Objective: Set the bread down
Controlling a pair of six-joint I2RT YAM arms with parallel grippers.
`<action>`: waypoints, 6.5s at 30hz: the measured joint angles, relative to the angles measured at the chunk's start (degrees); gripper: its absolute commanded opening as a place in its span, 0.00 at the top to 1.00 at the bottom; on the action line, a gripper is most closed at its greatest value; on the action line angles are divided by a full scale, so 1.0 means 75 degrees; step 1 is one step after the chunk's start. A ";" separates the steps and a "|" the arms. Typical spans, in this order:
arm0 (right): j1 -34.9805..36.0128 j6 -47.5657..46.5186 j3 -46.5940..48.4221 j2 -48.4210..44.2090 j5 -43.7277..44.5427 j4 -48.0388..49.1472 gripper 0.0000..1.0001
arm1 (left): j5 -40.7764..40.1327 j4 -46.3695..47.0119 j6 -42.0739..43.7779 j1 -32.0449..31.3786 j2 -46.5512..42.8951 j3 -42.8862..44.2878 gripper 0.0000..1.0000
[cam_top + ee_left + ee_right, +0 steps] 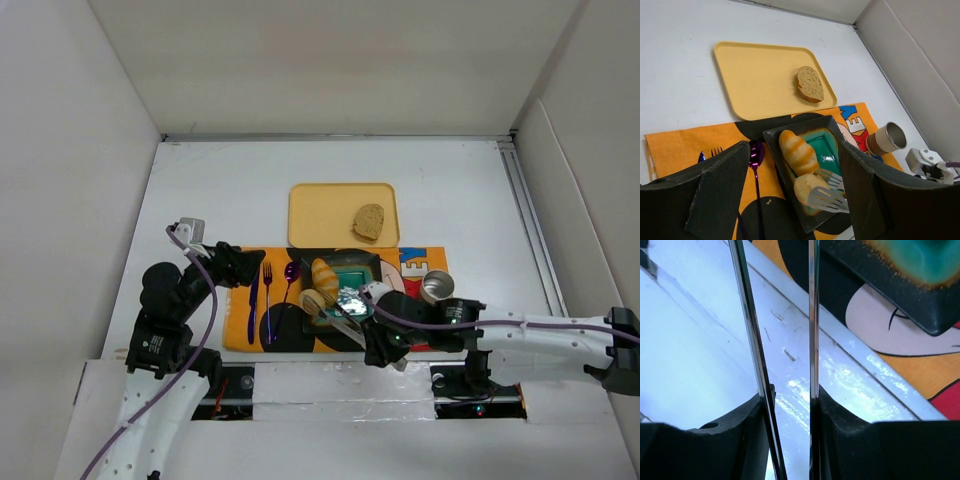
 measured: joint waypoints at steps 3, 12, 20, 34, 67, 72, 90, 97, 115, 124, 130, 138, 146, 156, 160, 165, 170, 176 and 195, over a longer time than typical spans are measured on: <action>0.0204 0.0402 -0.0076 -0.0245 0.0058 -0.0087 0.75 | -0.0020 0.0000 -0.0006 0.0000 0.0006 0.0000 0.34; 0.0294 0.0717 -0.0198 -0.0108 0.0064 -0.0210 0.51 | -0.0023 0.0000 -0.0012 0.0000 0.0015 0.0000 0.34; 0.0297 0.0635 0.0525 -0.0047 0.0353 -0.0560 0.49 | -0.0017 0.0000 -0.0012 0.0000 -0.0003 0.0000 0.34; -0.1341 0.0283 0.1664 0.0921 0.2282 -0.1291 0.56 | 0.0073 0.0003 -0.0009 0.0000 -0.0513 0.0000 0.33; -0.2716 -0.1169 0.4004 0.5843 0.4374 -0.2515 0.90 | -0.0079 -0.0029 -0.0009 -0.0271 -0.0956 0.0000 0.33; -0.2652 -0.1139 0.3946 0.5470 0.4328 -0.2515 0.94 | -0.0079 -0.0035 -0.0009 -0.0271 -0.0924 0.0000 0.33; -0.0635 0.0746 0.1341 -0.0338 0.1553 -0.2521 0.96 | -0.0082 -0.0038 -0.0012 -0.0265 -0.0568 0.0000 0.33; -0.0137 0.1746 0.0740 -0.1859 0.0731 -0.2716 0.94 | -0.0070 -0.0032 -0.0009 -0.0262 -0.0417 0.0000 0.34; -0.0055 0.1480 0.0600 -0.0469 0.0396 -0.2276 0.51 | -0.0070 -0.0029 -0.0009 -0.0262 -0.0391 0.0000 0.33; -0.0350 0.1122 0.1288 -0.0274 0.1078 -0.2136 0.57 | -0.0050 -0.0029 -0.0009 -0.0262 -0.0460 0.0000 0.33; -0.3276 -0.0498 0.2783 0.0452 0.1606 -0.1833 0.58 | 0.0052 0.0009 -0.0006 -0.0262 -0.0621 0.0000 0.32; -0.6487 -0.2192 0.4202 0.1976 0.2503 -0.1661 0.59 | 0.0487 0.0058 0.0009 -0.0262 -0.0627 0.0000 0.31; -0.8335 -0.2975 0.4255 0.3876 0.1842 -0.1489 0.61 | 0.0525 0.0055 0.0012 -0.0262 -0.0822 0.0000 0.31; -0.9270 -0.3325 0.4406 0.5622 0.0947 -0.1443 0.61 | 0.0513 0.0055 0.0009 -0.0262 -0.1163 0.0000 0.31; -0.9317 -0.3468 0.4704 0.5622 0.1154 -0.1475 0.59 | 0.0501 0.0052 0.0012 -0.0262 -0.1253 0.0000 0.31; -0.9486 -0.3675 0.4759 0.5724 0.1676 -0.1501 0.48 | 0.0501 0.0052 0.0009 -0.0259 -0.1306 0.0000 0.31; -0.9640 -0.3774 0.4759 0.5945 0.2084 -0.1504 0.42 | 0.0493 0.0052 0.0009 -0.0254 -0.1311 0.0000 0.31; -0.9664 -0.3806 0.4809 0.6178 0.2579 -0.1507 0.31 | 0.0490 0.0052 0.0009 -0.0254 -0.1311 0.0000 0.31; -0.8629 -0.3057 0.4905 0.3284 0.1670 0.0055 0.12 | 0.0245 -0.0009 0.0000 -0.0254 -0.1294 0.0006 0.16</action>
